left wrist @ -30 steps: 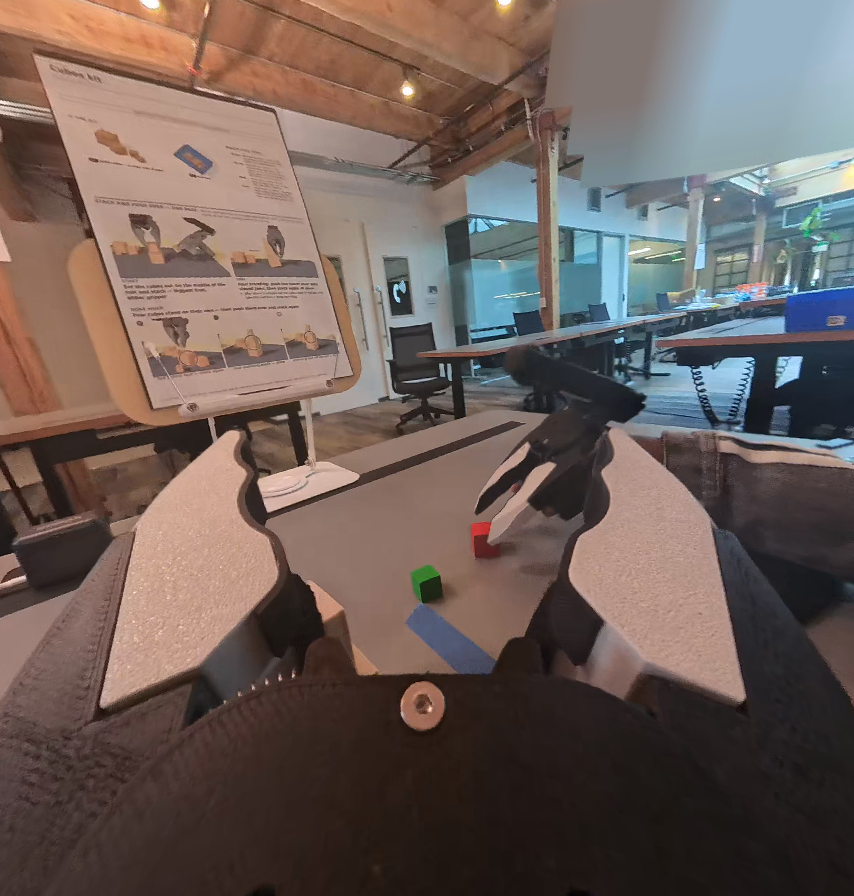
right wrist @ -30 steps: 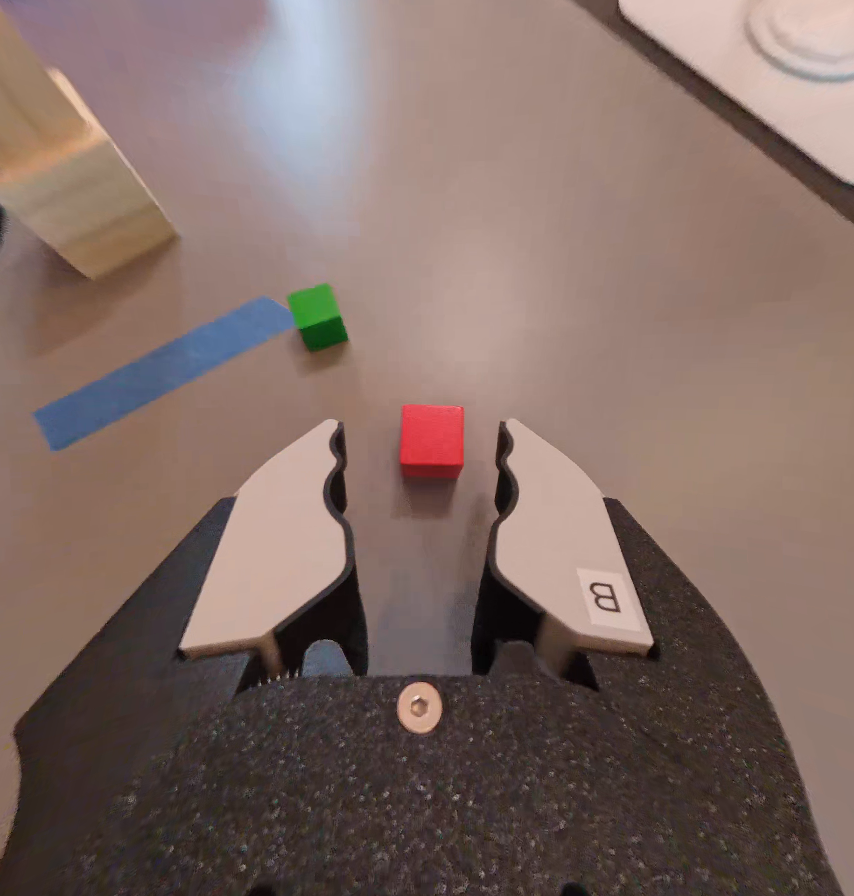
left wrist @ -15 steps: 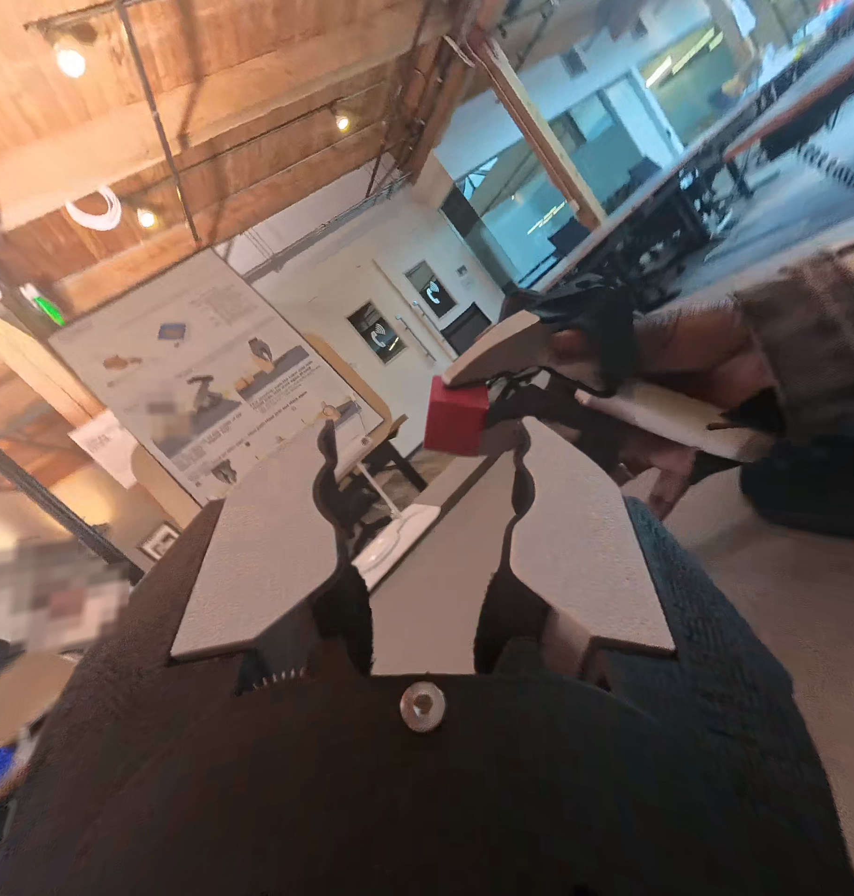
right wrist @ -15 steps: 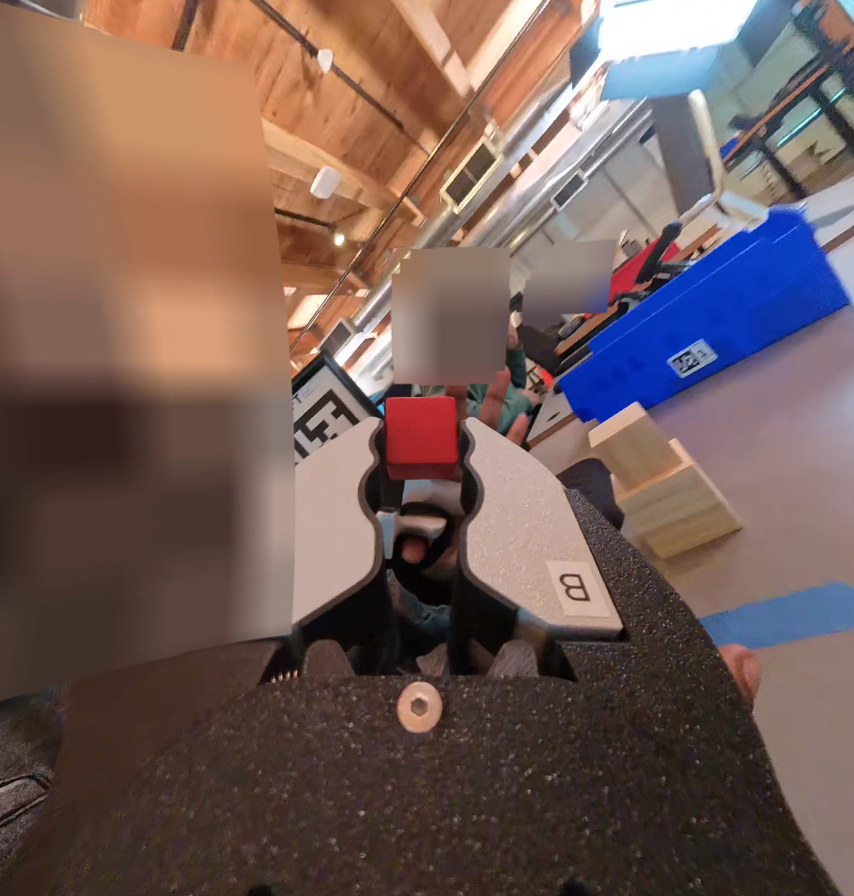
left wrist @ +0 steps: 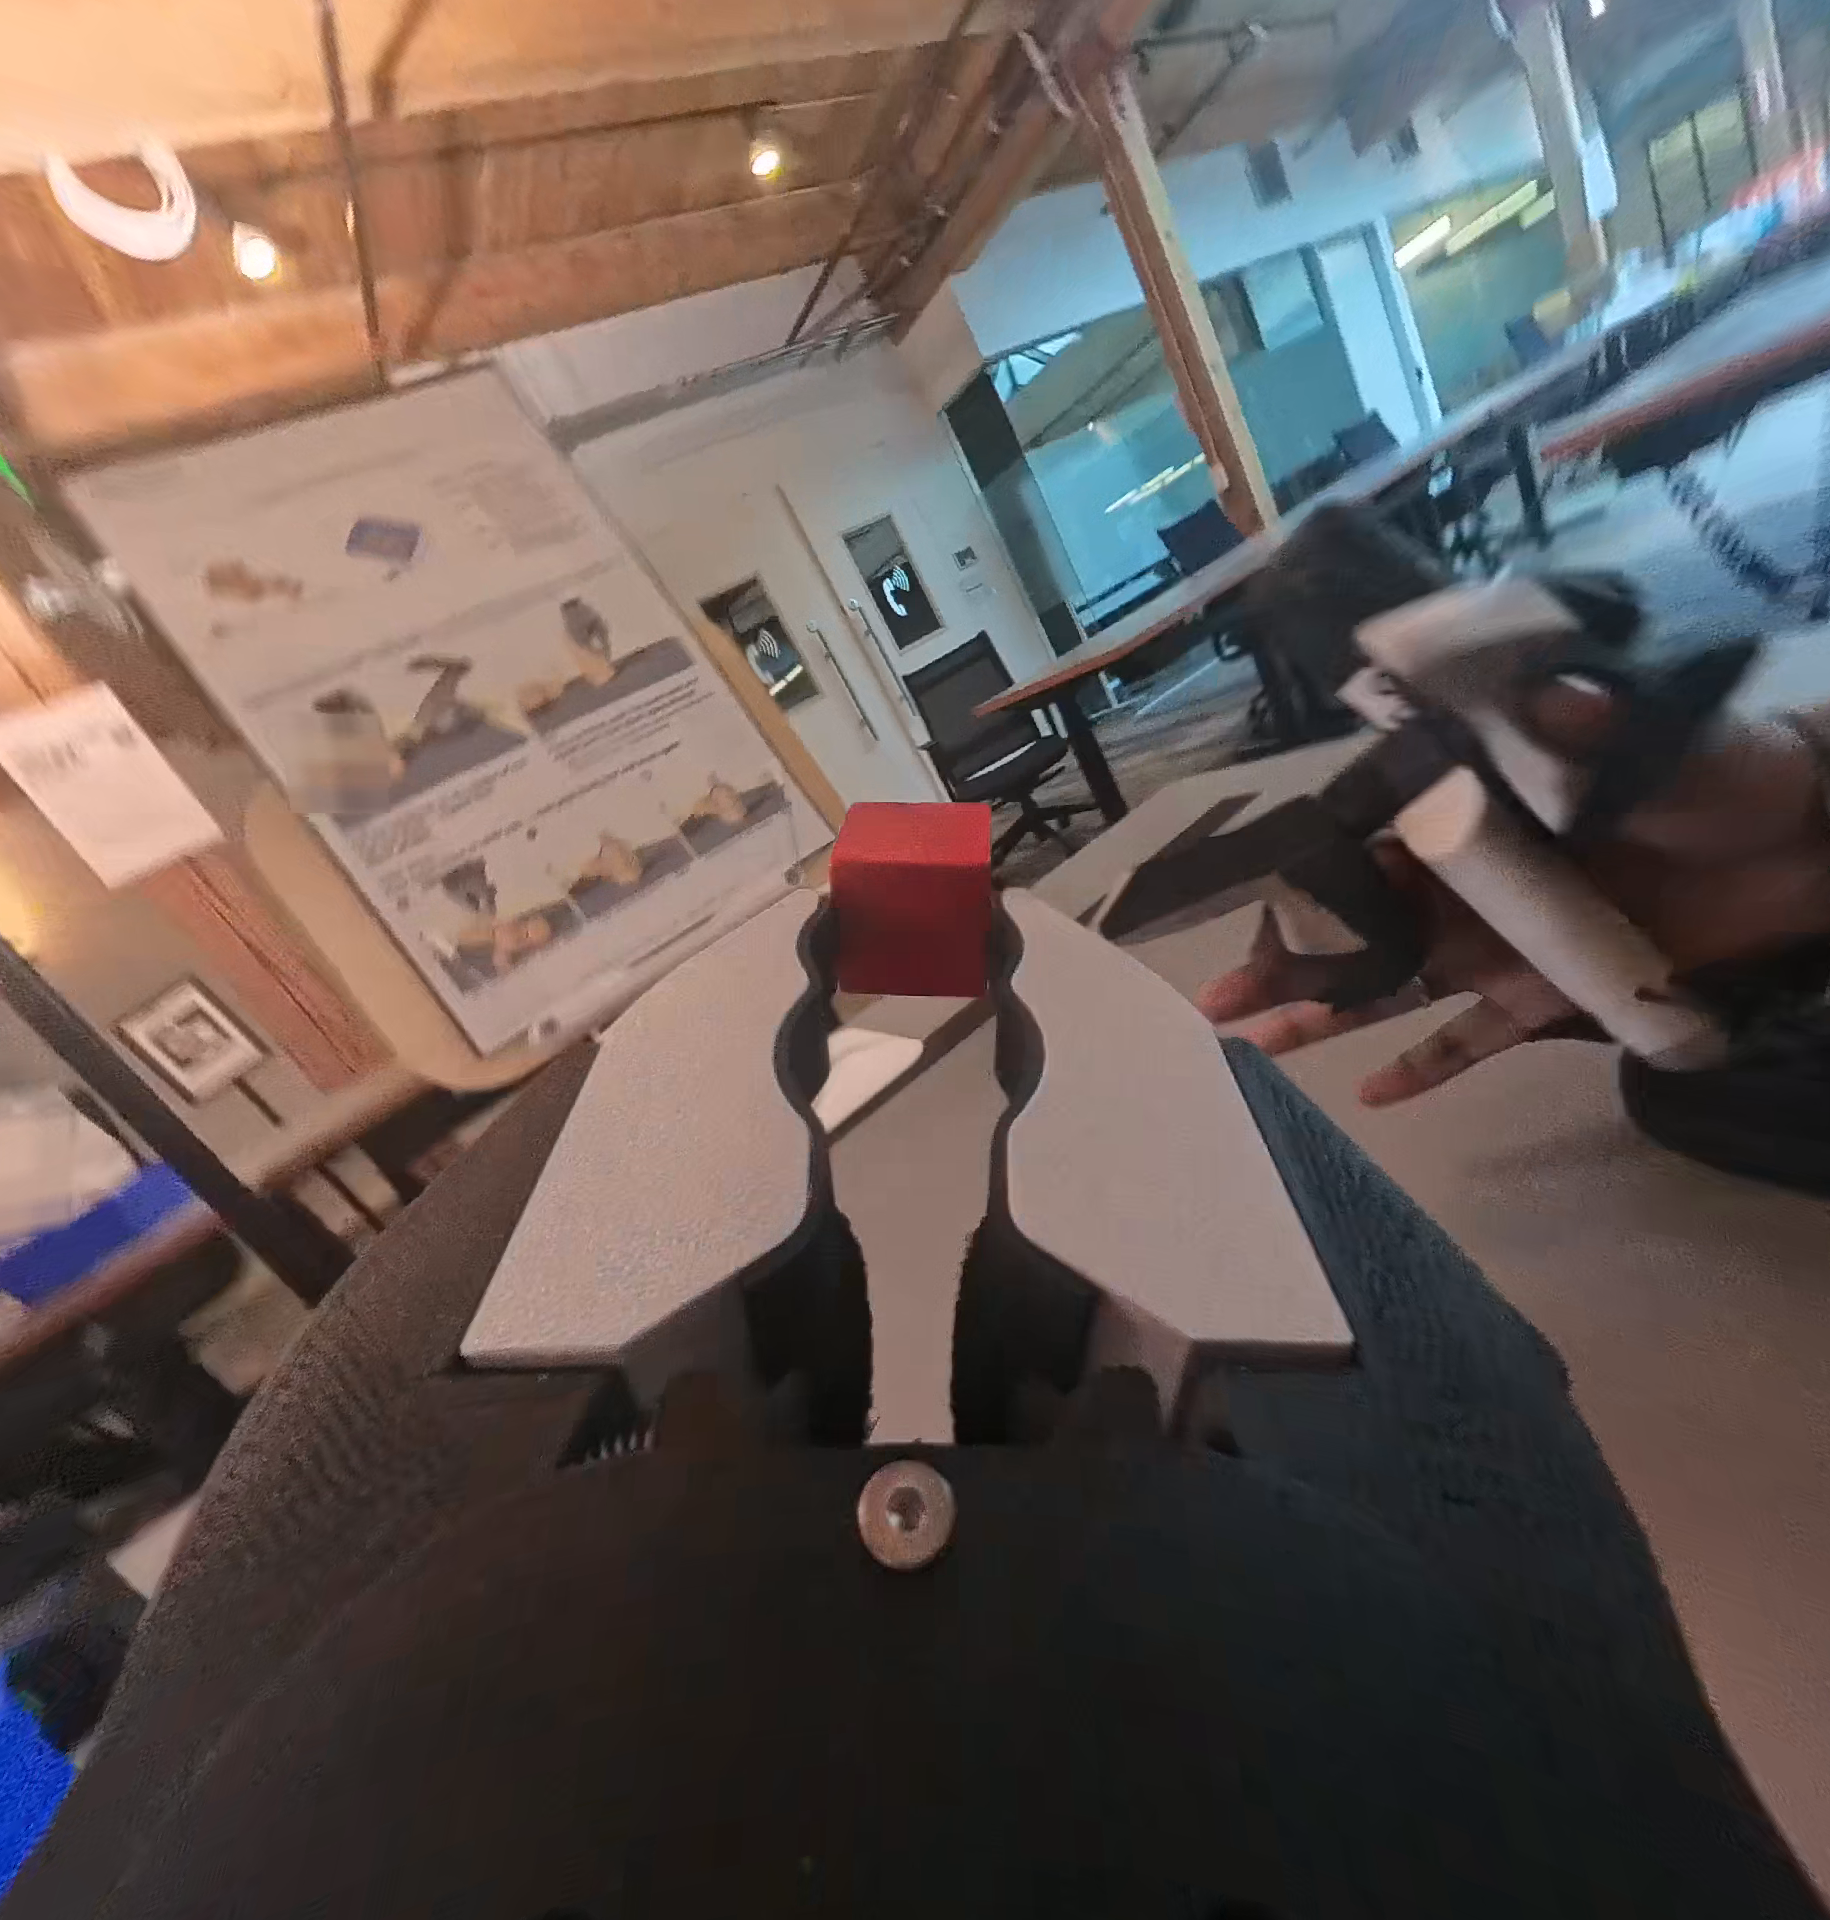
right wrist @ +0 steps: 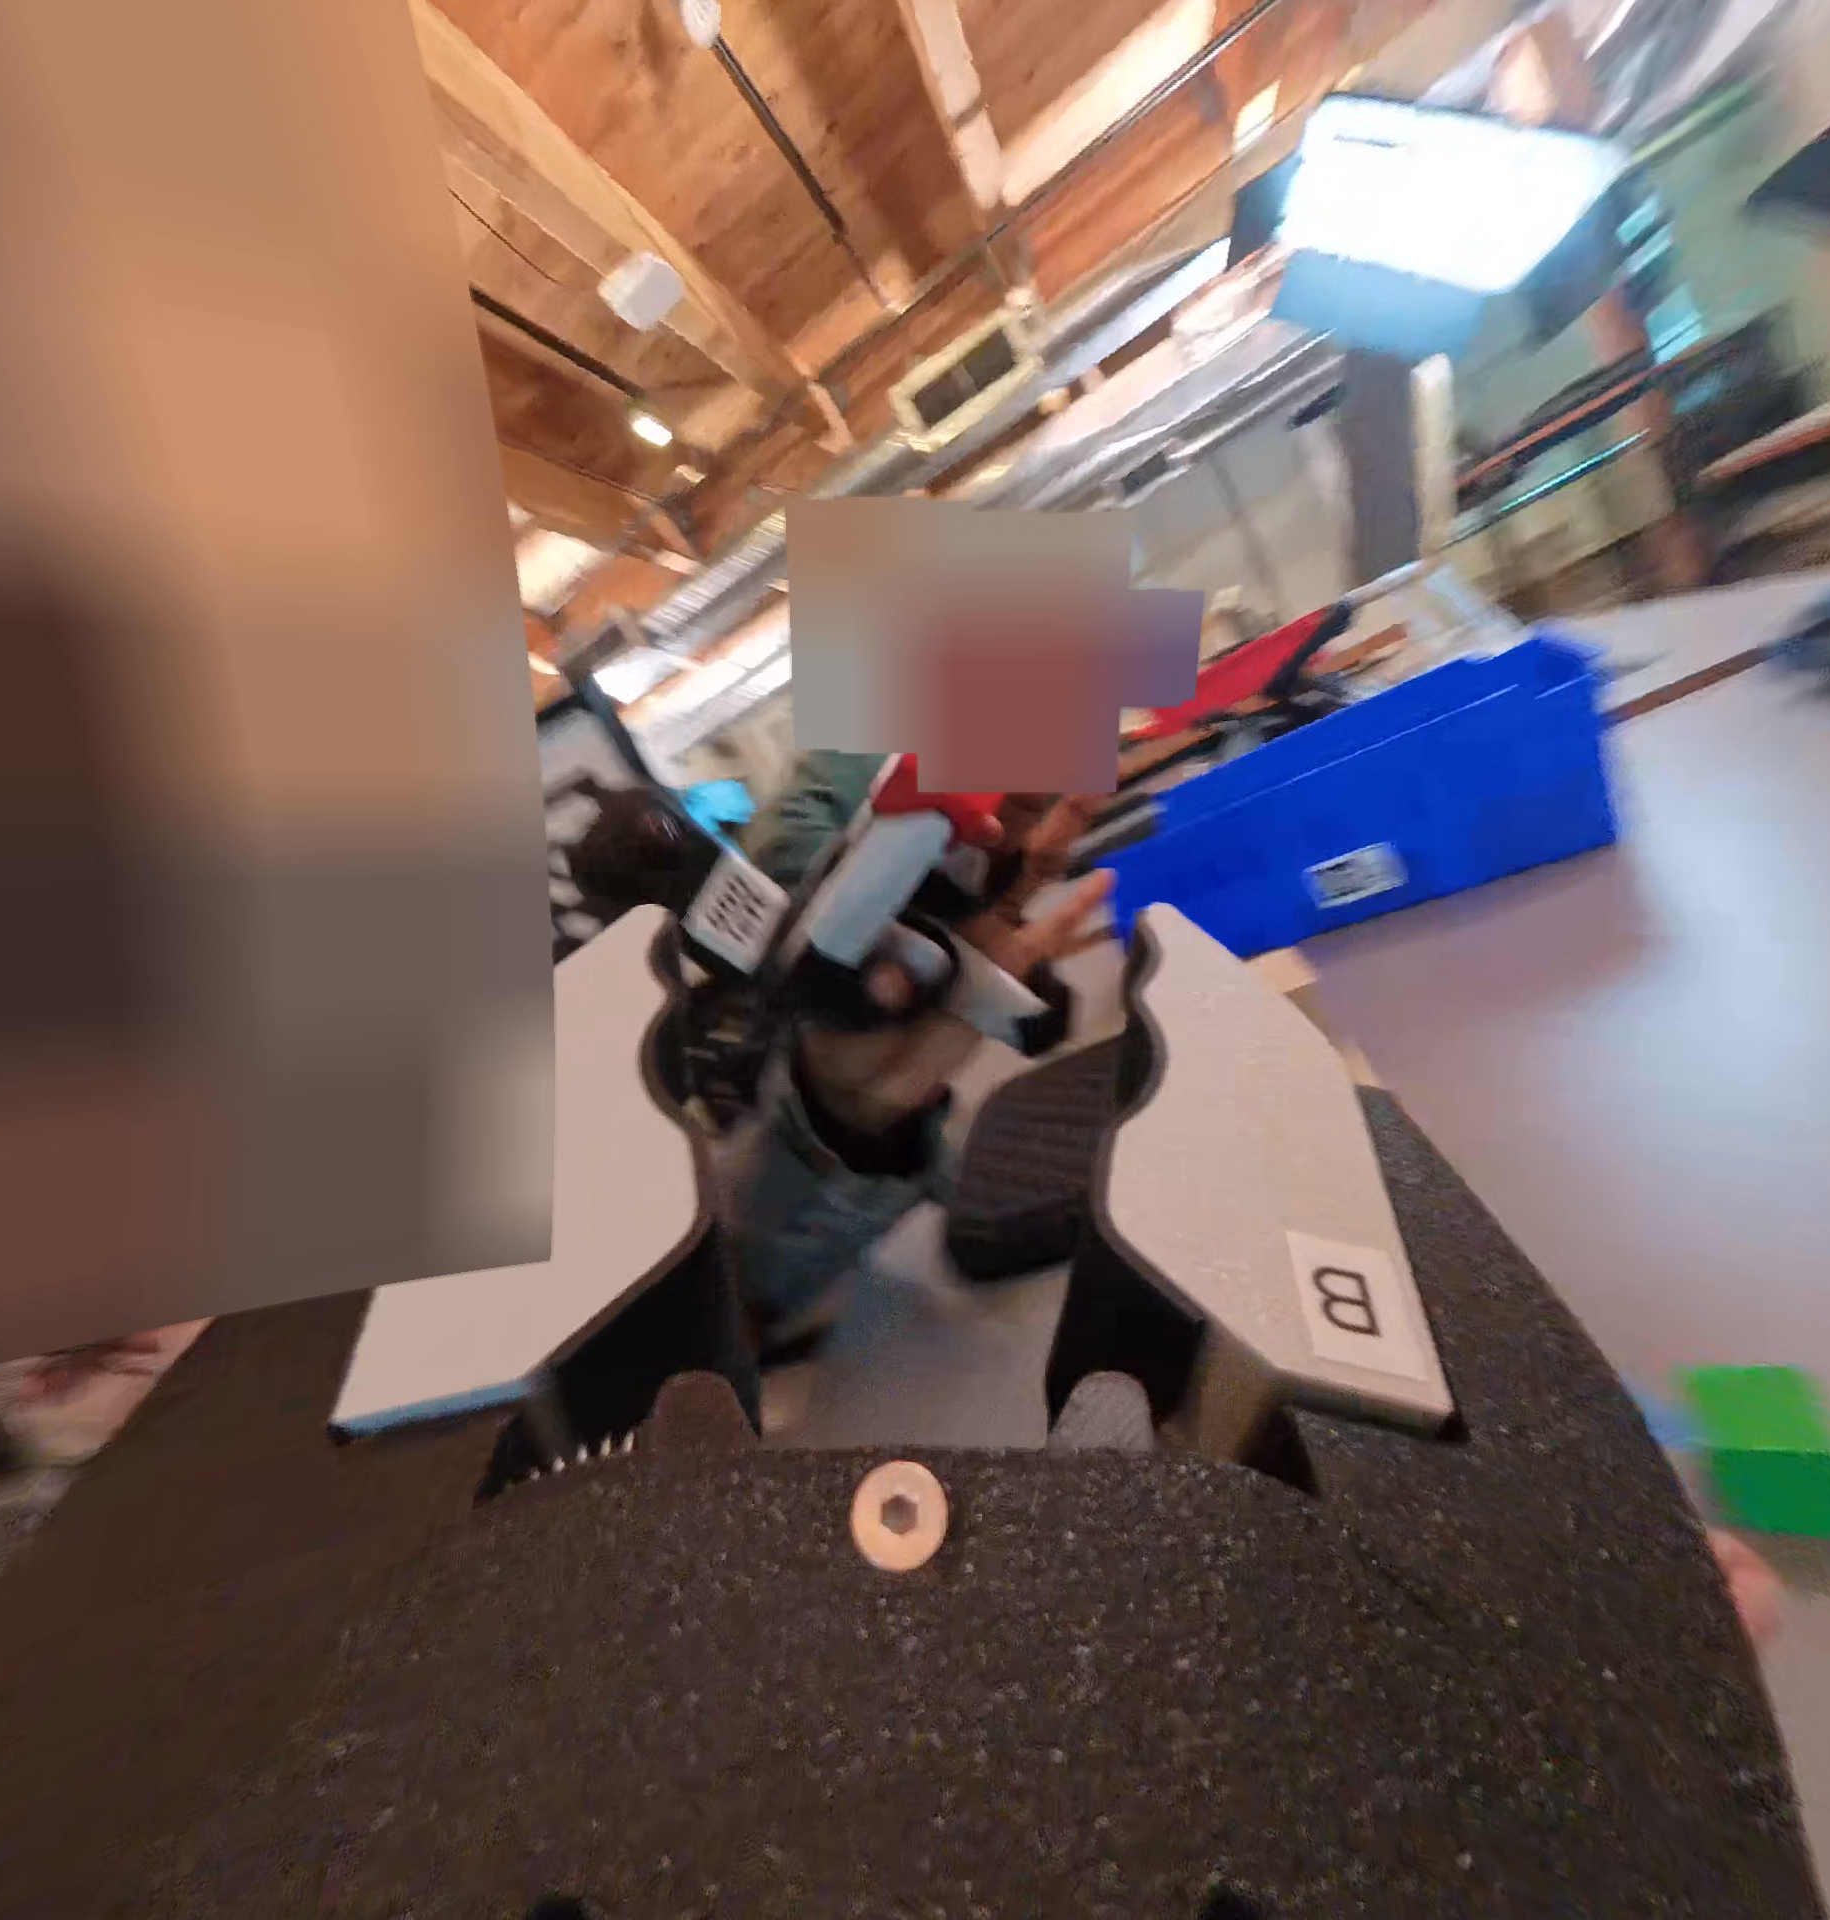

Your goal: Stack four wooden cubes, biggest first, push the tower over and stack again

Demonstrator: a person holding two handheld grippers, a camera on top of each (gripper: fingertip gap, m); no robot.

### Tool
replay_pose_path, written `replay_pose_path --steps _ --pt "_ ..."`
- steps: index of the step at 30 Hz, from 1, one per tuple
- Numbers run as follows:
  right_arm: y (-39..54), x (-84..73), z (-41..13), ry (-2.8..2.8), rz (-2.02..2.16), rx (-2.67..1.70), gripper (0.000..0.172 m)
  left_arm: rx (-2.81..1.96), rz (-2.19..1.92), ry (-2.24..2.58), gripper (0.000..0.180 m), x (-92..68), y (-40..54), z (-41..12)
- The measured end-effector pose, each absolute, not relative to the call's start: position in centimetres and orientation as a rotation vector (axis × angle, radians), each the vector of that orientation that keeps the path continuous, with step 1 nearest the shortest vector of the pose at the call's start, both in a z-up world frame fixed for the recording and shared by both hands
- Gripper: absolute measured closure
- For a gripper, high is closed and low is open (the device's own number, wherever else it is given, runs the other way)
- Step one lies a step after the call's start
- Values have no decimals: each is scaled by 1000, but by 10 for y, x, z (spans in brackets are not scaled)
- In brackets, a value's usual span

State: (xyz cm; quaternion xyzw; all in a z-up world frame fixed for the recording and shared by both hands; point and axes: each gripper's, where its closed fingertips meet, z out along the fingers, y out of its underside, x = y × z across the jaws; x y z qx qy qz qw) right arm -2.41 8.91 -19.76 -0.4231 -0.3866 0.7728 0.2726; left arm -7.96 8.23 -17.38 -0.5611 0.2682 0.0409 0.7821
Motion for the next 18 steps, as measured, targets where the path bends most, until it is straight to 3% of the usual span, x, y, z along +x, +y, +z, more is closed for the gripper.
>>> replay_pose_path --steps 1,4,7,13,18 --pt "92 -26 -201 -1078 1916 -1115 80 -1248 19 553 153 -96 82 -171" --pt "90 -31 -208 -1205 1542 -990 57 -1448 -305 682 153 -119 78 -190" --pt "73 -36 -214 -1303 1474 -914 45 -1440 -517 782 153 -140 78 -198" --pt "71 -47 -243 -1437 1326 -970 37 -1565 -694 951 153 -152 87 -254" --pt "70 -48 -245 -1445 1321 -968 36 -1563 -766 930 153 -154 89 -265"
